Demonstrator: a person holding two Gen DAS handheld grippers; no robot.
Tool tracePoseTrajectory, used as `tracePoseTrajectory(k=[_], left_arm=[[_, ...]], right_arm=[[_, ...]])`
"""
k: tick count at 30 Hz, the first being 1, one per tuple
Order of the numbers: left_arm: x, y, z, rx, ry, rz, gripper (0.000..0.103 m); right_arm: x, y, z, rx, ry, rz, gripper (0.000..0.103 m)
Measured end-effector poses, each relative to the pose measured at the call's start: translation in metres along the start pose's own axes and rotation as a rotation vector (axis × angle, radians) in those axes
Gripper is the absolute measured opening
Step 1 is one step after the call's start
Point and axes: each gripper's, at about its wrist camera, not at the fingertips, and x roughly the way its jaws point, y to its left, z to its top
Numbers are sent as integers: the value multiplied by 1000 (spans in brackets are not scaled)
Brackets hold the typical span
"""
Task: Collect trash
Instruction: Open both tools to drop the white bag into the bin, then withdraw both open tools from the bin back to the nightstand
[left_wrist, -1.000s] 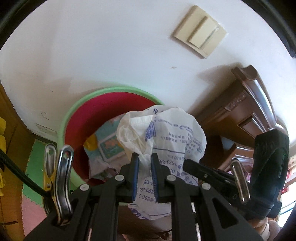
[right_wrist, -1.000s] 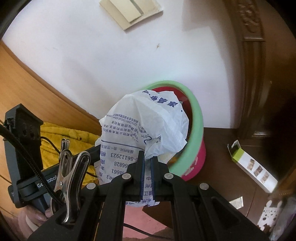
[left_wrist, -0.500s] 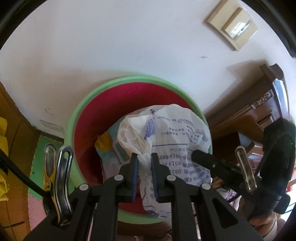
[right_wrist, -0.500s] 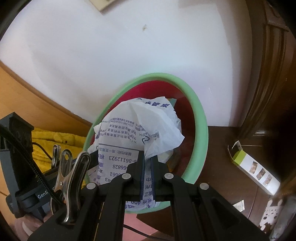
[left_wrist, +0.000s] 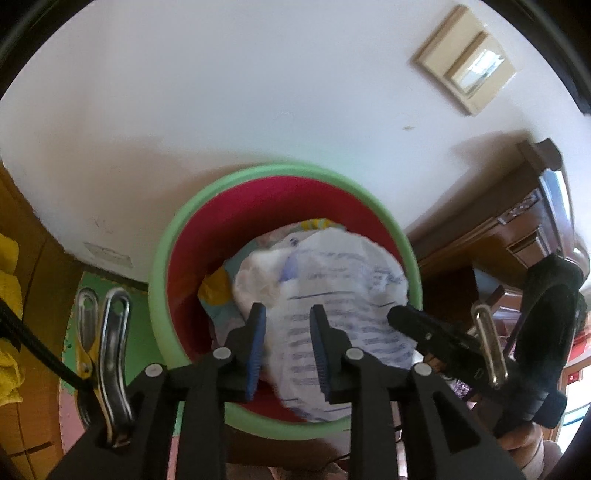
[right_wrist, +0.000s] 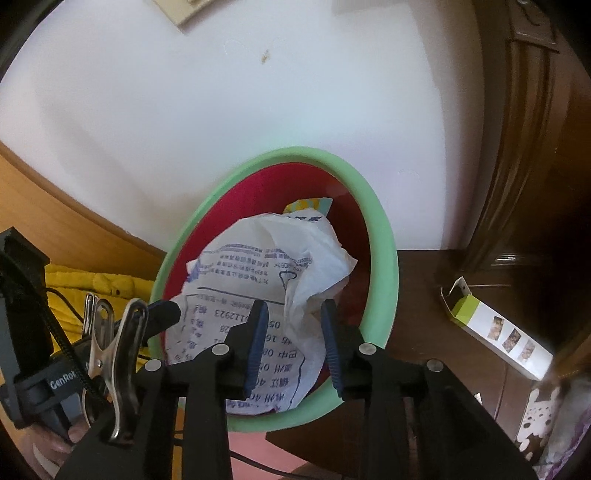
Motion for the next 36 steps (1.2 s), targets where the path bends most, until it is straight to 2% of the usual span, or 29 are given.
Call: tracePoseTrajectory(k=[6,11,14,23,36], left_arm=[[0,-20,6,44,5,-63,29],[15,-30,6,38,60,-82,29],[18,-39,4,72,61,-79,29],[18,-69,-3,136,65,-92,29],[13,-125,-36,237,83,-137,29]], right_arm=[[-18,-1,-4,11,-35,39,31],[-32,-7,-7,36,-60,42,31],[-41,-16,-11,54,-75,34,31],[-65,-61,-31,153,-106,-22,31],[-98,-123,-69,228,-96,-111,31]])
